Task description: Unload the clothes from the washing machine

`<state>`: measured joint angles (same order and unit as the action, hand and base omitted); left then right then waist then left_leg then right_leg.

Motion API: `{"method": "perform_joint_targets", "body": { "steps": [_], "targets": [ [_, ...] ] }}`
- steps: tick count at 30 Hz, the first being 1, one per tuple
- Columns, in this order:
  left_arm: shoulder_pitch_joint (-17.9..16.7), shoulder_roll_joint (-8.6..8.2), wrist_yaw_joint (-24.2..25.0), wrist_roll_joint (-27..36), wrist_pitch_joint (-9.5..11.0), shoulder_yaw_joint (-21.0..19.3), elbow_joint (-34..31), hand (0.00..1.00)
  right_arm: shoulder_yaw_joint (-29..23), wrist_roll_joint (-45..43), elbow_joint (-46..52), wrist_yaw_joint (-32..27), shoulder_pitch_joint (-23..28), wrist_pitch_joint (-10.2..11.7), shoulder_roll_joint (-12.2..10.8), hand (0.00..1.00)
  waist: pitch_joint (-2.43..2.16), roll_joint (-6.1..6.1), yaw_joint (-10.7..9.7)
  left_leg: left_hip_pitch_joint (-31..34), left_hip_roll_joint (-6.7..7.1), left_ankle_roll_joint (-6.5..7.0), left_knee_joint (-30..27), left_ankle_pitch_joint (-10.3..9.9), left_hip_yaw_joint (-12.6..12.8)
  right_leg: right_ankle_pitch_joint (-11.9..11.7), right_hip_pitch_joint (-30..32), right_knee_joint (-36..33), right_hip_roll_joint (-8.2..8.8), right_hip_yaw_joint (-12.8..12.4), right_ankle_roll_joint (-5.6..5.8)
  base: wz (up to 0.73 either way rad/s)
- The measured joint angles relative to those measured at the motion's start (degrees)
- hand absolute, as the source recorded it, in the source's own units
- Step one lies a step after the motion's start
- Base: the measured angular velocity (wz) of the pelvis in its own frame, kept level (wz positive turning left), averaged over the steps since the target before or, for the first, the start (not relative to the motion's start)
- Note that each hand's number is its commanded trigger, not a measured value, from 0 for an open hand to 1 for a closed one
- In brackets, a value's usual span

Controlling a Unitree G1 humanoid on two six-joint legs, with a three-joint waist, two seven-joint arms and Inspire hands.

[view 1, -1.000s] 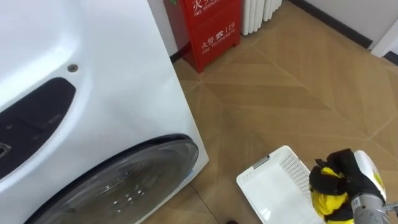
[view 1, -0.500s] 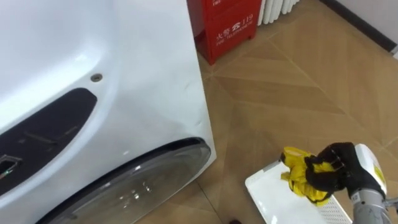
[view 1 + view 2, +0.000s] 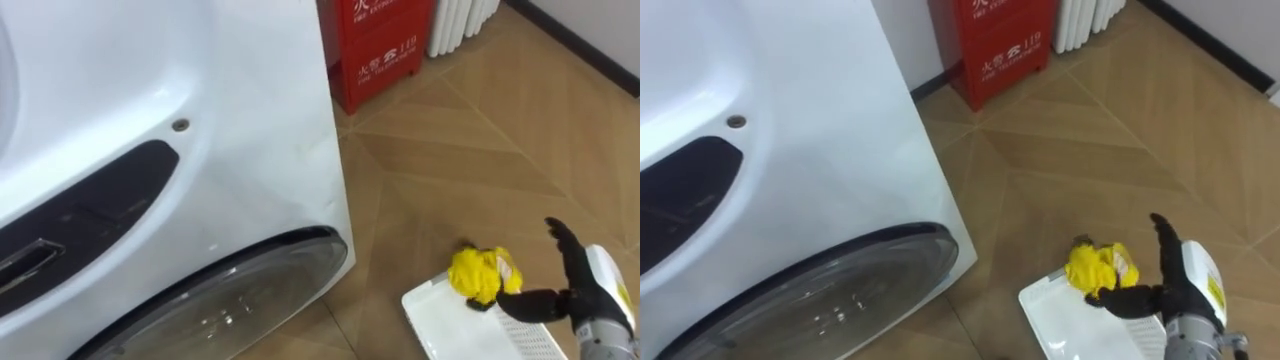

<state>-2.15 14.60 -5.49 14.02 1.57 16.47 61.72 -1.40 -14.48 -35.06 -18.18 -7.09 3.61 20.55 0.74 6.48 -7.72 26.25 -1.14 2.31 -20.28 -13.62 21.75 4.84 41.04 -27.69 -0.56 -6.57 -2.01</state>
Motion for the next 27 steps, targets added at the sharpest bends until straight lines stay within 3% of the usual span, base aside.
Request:
{"method": "perform_joint_targets", "body": {
  "steps": [15,27],
  "targets": [
    [-0.01,-0.03,-0.04,-0.05,-0.56,-0.59,0.21,0.0,0.02,-0.77,0.01,-0.48,0.3,0.04,0.0,0.0,-0.01,-1.78,0.02,-1.17,0.08,0.21,0.02,0.17,-0.04,0.37,-1.16,0.2,0.38,0.19,0.06,0.01],
    [-0.02,-0.08,0.01,0.16,-0.56,-0.67,0.57,0.0,0.01,-1.54,0.22,-0.3,0.57,0.07,0.02,0.0,-0.06,-1.19,0.47,-3.51,0.07,0.19,0.67,0.12,-0.23,0.37,-3.38,0.67,0.23,0.43,0.06,0.0]
  ]
}}
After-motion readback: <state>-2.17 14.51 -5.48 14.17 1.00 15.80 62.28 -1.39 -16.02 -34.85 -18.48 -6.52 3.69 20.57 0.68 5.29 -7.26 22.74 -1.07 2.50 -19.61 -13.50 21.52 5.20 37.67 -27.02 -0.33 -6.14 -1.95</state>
